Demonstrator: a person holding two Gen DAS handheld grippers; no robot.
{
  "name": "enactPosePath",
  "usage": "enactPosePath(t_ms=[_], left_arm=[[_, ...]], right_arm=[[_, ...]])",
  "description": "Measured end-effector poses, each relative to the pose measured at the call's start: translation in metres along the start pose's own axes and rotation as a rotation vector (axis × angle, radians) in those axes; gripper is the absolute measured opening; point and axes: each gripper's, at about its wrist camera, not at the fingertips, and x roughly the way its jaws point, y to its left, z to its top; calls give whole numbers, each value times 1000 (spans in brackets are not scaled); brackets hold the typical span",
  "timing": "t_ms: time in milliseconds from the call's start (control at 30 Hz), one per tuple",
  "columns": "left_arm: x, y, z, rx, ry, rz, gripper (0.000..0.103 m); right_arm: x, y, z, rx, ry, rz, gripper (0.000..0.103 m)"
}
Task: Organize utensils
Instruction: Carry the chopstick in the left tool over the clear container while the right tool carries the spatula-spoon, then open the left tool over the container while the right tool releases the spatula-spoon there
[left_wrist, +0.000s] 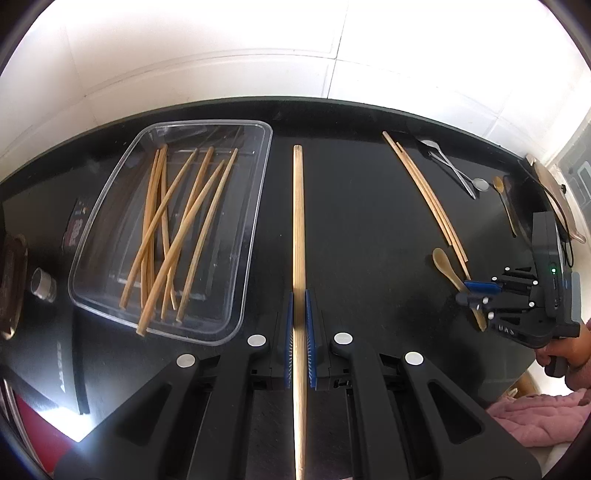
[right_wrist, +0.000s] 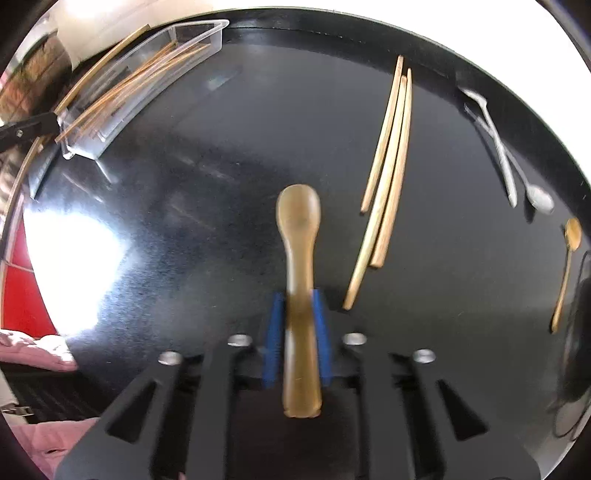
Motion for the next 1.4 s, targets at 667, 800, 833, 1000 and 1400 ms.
enactPosePath(t_ms=[667,800,833,1000,1400], left_arm=[[-27,41,17,-18,-80,22,5],[-30,60,18,-12,-91,27,5],[-30,66,19,-10,-92,27,5],[-35,100,26,20,-99,36,5],[-28,148,32,35,-75,14,5]], right_arm=[[-94,81,107,183,-241,309,13],[-93,118,131,179,-253,330,13],[-93,126,135,170,-255,326,13],[-88,159,164,166,-277,320,13],[-60,195,190,213,-250,317,13]])
